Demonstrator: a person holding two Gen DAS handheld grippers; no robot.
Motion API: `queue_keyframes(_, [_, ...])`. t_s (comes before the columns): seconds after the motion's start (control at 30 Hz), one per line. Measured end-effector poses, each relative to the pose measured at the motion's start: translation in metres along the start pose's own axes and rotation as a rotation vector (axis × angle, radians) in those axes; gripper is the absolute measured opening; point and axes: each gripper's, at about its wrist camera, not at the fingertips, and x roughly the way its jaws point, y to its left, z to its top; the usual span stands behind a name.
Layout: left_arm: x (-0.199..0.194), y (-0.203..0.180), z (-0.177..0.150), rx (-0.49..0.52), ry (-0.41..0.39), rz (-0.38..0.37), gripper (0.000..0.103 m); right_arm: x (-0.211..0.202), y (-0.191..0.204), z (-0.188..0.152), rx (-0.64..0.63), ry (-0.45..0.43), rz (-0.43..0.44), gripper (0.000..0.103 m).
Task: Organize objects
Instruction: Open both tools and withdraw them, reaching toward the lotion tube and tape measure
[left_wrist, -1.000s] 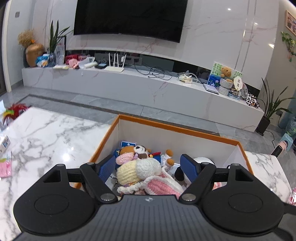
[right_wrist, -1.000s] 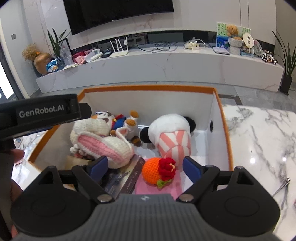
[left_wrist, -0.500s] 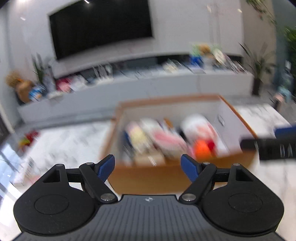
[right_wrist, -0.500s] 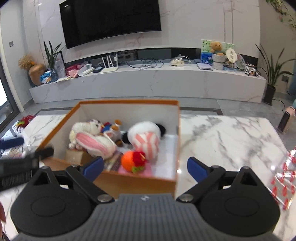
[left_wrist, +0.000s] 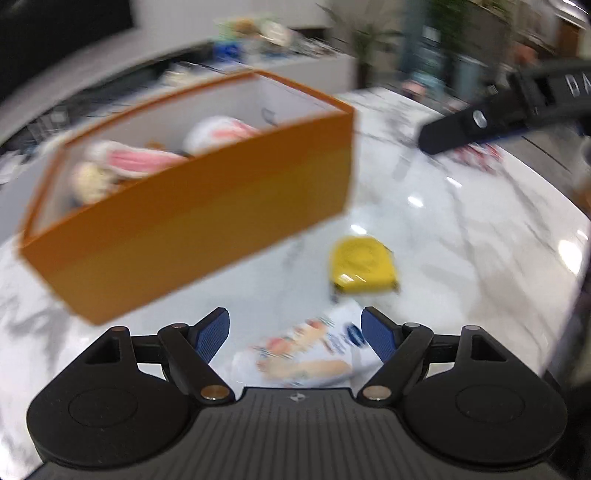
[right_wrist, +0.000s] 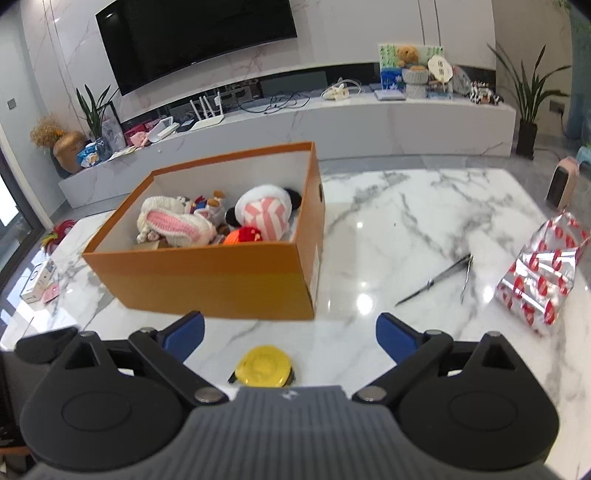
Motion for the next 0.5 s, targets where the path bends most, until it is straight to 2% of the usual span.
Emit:
queue_keyframes(0.07, [0.007, 0.006, -0.003, -0.007, 0.025, -0.098, 0.093, -0.001, -0.001, -0.002, -0.008, 0.000, -0.004, 0.099])
queue_keyframes(0.1, [0.011, 0.006, -0.005, 0.003, 0.039, -0.106, 0.093, -0.001, -0.001, -0.002, -0.014, 0.002, -0.001, 0.099])
queue_keyframes(0.2, [0.018, -0.001, -0.008, 0.102, 0.053, -0.084, 0.093, 0.005, -0.002, -0.001, -0.014, 0.015, 0.016, 0.099])
queue_keyframes(0.27, [0.023, -0.002, -0.012, 0.124, 0.073, -0.100, 0.093, 0.009, -0.002, -0.001, -0.010, 0.031, 0.019, 0.099])
queue_keyframes(0.37, [0.029, -0.010, -0.025, 0.199, 0.105, -0.086, 0.095, 0.016, -0.001, -0.002, -0.018, 0.053, 0.020, 0.099])
queue_keyframes(0.47, [0.028, 0.002, -0.027, 0.121, 0.126, -0.111, 0.095, 0.022, 0.001, -0.004, -0.032, 0.068, 0.018, 0.099])
queue_keyframes(0.5, [0.027, 0.006, -0.028, 0.109, 0.121, -0.094, 0.095, 0.024, 0.001, -0.005, -0.034, 0.073, 0.018, 0.099])
